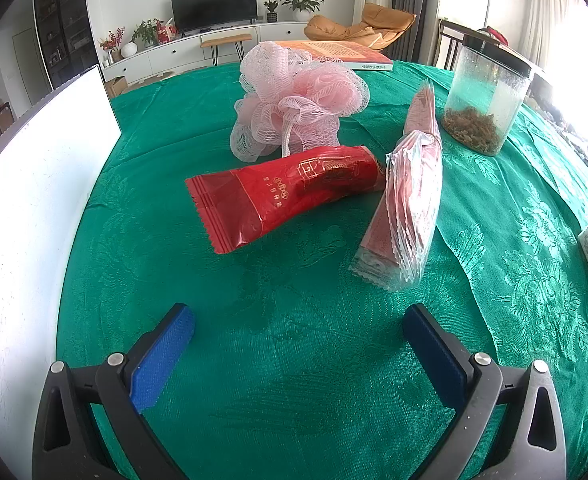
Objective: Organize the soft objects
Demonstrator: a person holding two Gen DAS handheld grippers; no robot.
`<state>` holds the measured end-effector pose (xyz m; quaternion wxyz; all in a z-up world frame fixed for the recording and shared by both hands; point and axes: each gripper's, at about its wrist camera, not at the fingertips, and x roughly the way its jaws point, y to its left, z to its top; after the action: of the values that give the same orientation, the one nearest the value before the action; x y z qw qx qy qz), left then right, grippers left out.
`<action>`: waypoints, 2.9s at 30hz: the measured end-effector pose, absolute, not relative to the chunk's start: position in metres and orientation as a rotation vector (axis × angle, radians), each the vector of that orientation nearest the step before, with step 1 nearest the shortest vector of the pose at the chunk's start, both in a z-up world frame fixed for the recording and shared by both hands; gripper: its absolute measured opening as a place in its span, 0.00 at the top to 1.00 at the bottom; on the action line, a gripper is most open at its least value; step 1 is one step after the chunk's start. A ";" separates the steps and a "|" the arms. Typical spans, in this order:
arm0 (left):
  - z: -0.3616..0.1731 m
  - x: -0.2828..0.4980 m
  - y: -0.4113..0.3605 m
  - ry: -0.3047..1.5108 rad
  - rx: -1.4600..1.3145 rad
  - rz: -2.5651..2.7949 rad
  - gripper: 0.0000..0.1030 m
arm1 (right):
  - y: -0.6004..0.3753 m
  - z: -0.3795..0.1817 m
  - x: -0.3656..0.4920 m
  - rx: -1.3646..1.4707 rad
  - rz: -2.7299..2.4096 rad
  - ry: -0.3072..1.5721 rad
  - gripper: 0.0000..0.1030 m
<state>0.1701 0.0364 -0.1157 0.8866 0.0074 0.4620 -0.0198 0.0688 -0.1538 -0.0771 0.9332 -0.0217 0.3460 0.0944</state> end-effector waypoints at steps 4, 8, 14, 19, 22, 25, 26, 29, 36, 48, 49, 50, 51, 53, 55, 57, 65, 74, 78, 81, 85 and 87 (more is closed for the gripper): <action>-0.116 0.170 0.037 0.961 0.015 -0.041 0.00 | -0.146 -0.091 0.075 -0.013 0.268 0.783 0.22; -0.116 0.170 0.036 0.961 0.015 -0.041 0.00 | -0.138 -0.099 0.075 -0.024 0.295 0.832 0.22; -0.116 0.170 0.036 0.961 0.015 -0.041 0.00 | -0.128 -0.108 0.075 -0.074 0.313 0.883 0.22; -0.116 0.170 0.036 0.961 0.016 -0.041 0.00 | -0.132 -0.108 0.078 -0.021 0.335 0.881 0.22; -0.116 0.170 0.036 0.961 0.015 -0.040 0.00 | -0.144 -0.102 0.097 0.153 0.338 0.876 0.22; -0.116 0.170 0.036 0.961 0.015 -0.041 0.00 | -0.143 -0.092 0.133 0.346 0.358 0.897 0.22; -0.116 0.170 0.036 0.961 0.015 -0.040 0.00 | -0.138 -0.089 0.149 0.396 0.371 0.915 0.22; -0.116 0.170 0.036 0.961 0.015 -0.040 0.00 | -0.115 -0.089 0.198 0.482 0.383 1.014 0.22; -0.116 0.170 0.037 0.961 0.015 -0.040 0.00 | -0.072 -0.105 0.235 0.293 0.340 1.154 0.53; -0.116 0.170 0.037 0.961 0.015 -0.040 0.00 | -0.141 -0.084 0.173 -0.250 0.285 1.365 0.66; -0.116 0.170 0.037 0.961 0.015 -0.040 0.00 | -0.141 -0.084 0.165 -0.298 0.292 1.385 0.65; -0.116 0.170 0.037 0.961 0.015 -0.040 0.00 | -0.142 -0.084 0.158 -0.318 0.282 1.390 0.60; -0.116 0.170 0.037 0.961 0.015 -0.040 0.00 | -0.144 -0.082 0.152 -0.306 0.254 1.370 0.48; -0.116 0.170 0.037 0.961 0.015 -0.040 0.00 | -0.146 -0.077 0.139 -0.249 0.189 1.268 0.19; -0.116 0.170 0.037 0.961 0.015 -0.040 0.00 | -0.141 -0.085 0.125 -0.206 0.159 1.192 0.19; -0.116 0.170 0.037 0.961 0.015 -0.040 0.00 | -0.136 -0.101 0.117 -0.214 0.069 1.157 0.19; -0.116 0.170 0.037 0.961 0.015 -0.039 0.00 | -0.163 -0.104 0.089 0.028 0.054 0.923 0.16; -0.115 0.170 0.037 0.961 0.014 -0.040 0.00 | -0.155 -0.107 0.082 -0.020 0.047 0.940 0.11; -0.116 0.170 0.037 0.961 0.015 -0.039 0.00 | -0.152 -0.110 0.084 -0.020 0.047 0.940 0.11; -0.116 0.170 0.037 0.961 0.015 -0.039 0.00 | -0.153 -0.109 0.084 -0.020 0.047 0.939 0.11; -0.116 0.170 0.037 0.962 0.015 -0.039 0.00 | -0.153 -0.110 0.084 -0.020 0.047 0.939 0.11; -0.116 0.170 0.037 0.962 0.015 -0.039 0.00 | -0.153 -0.110 0.084 -0.020 0.047 0.939 0.11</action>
<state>0.1696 0.0368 -0.1156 0.8864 0.0070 0.4625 -0.0186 0.0839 -0.1528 -0.1098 0.8915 -0.0096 0.4524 0.0228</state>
